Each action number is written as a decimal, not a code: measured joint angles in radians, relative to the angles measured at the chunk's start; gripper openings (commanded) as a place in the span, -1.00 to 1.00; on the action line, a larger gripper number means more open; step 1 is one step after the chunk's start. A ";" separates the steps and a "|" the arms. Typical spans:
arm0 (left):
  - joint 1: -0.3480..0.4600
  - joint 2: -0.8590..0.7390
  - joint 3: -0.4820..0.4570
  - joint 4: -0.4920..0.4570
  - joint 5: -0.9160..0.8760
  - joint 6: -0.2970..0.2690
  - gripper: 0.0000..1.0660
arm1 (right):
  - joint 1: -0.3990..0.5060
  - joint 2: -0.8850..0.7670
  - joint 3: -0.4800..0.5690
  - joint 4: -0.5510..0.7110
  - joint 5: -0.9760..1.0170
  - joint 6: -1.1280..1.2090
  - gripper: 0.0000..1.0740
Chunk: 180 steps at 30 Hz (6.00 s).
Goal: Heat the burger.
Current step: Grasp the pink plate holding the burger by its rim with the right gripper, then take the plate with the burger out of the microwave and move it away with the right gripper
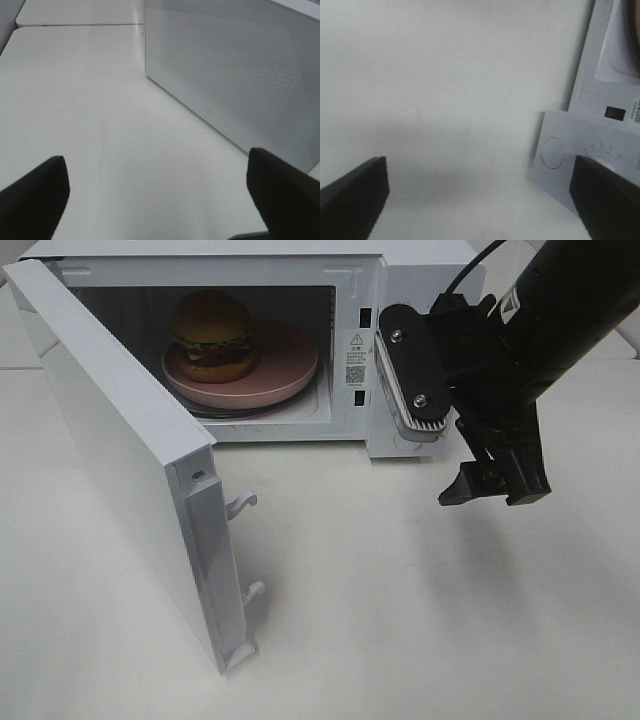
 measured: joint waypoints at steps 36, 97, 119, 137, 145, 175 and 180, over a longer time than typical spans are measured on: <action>0.000 0.000 0.000 0.000 0.000 0.000 0.65 | 0.124 0.265 -0.235 -0.186 -0.215 0.033 0.76; 0.000 0.000 0.000 0.000 0.000 0.000 0.65 | 0.092 0.864 -0.867 -0.184 -0.168 0.106 0.58; 0.000 0.000 0.000 0.000 0.000 0.000 0.65 | 0.085 0.879 -0.883 -0.164 -0.193 0.098 -1.00; 0.000 0.000 0.000 0.000 0.000 0.000 0.65 | 0.088 0.793 -0.781 -0.157 -0.178 0.015 -1.00; 0.000 0.000 0.000 0.000 0.000 0.000 0.65 | 0.088 0.697 -0.611 -0.122 -0.267 -0.088 -1.00; 0.000 0.000 0.000 0.000 0.000 0.000 0.65 | 0.092 0.474 -0.325 0.050 -0.368 -0.343 -1.00; 0.000 0.000 0.000 0.000 0.000 0.000 0.65 | 0.094 0.427 -0.277 0.072 -0.369 -0.371 -1.00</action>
